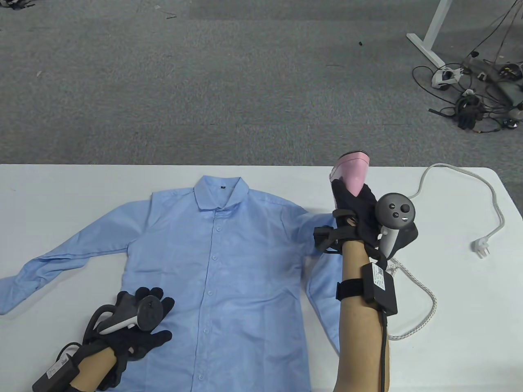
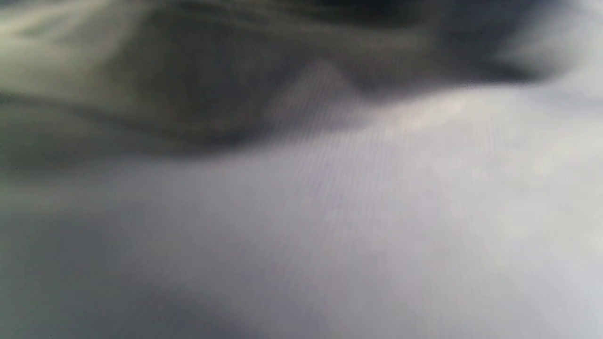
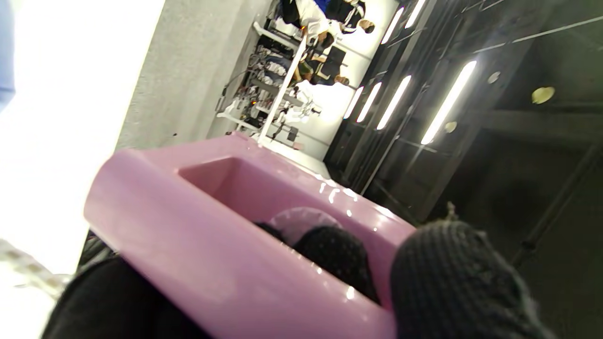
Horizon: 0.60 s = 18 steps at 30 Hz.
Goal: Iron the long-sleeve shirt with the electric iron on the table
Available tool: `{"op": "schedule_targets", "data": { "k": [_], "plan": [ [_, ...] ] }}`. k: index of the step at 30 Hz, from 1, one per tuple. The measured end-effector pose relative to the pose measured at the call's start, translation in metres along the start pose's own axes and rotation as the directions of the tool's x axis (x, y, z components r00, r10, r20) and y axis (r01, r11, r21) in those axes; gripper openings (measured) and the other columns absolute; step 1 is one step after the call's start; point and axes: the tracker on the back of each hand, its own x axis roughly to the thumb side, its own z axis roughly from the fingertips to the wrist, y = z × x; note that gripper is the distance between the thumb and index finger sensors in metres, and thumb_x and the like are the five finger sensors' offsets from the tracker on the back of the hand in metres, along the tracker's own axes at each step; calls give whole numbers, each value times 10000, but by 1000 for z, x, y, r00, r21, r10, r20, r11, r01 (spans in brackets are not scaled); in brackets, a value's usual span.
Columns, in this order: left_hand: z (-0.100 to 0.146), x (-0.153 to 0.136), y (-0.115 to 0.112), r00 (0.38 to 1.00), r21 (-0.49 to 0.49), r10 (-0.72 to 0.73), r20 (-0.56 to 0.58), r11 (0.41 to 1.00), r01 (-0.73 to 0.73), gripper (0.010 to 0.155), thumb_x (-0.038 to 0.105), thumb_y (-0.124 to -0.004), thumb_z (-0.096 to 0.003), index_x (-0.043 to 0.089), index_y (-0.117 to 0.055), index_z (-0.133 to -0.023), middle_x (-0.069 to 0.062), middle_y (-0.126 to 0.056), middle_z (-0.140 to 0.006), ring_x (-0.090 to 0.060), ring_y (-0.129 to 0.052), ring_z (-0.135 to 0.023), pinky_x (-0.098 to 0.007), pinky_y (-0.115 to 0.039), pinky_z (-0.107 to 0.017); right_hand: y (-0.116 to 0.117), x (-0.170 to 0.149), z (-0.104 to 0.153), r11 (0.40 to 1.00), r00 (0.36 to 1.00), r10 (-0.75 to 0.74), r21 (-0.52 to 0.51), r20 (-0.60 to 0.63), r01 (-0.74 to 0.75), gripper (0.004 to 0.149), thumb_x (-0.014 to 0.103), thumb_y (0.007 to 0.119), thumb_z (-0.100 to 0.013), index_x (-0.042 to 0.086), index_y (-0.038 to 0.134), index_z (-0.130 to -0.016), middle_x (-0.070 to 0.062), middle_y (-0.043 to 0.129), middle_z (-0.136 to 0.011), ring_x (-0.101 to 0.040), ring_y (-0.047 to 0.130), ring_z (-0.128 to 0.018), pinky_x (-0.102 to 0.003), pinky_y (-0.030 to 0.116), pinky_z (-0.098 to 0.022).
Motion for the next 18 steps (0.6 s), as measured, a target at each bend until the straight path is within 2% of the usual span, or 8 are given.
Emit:
{"op": "schedule_targets", "data": {
  "k": [5, 10, 13, 18],
  "plan": [
    [1, 1, 1, 1000, -10, 3, -4, 1000, -3, 834, 738, -501, -389, 450, -75, -1046, 29, 35, -1171, -326, -10, -1132, -624, -42, -721, -4, 32, 2, 999, 993, -40, -24, 115, 43, 505, 504, 825, -406, 133, 786, -747, -172, 772, -830, -433, 755, -838, -643, 660, -571],
    [1, 1, 1, 1000, -12, 6, -2, 1000, -6, 834, 739, -498, -389, 449, -69, -1044, 28, 41, -1167, -330, -4, -1128, -624, -44, -721, 6, 61, 14, 996, 964, -75, 56, 256, 62, 512, 529, 793, -415, 134, 763, -740, -142, 783, -794, -404, 785, -824, -644, 647, -581],
    [2, 1, 1, 1000, -21, 9, -4, 1000, -9, 832, 740, -493, -391, 448, -62, -1040, 26, 56, -1161, -328, 10, -1123, -624, -41, -720, 25, 69, 23, 989, 961, -80, 143, 264, 43, 536, 550, 771, -408, 106, 762, -709, -118, 816, -714, -356, 863, -741, -610, 694, -561],
    [2, 1, 1, 1000, -25, 14, -7, 1000, -14, 827, 741, -489, -390, 454, -59, -1035, 34, 67, -1158, -323, 22, -1121, -623, -39, -721, 76, 60, 31, 949, 966, -44, 314, 254, -39, 539, 535, 789, -400, 92, 760, -704, -115, 842, -648, -332, 925, -622, -579, 739, -501]
  ]
}}
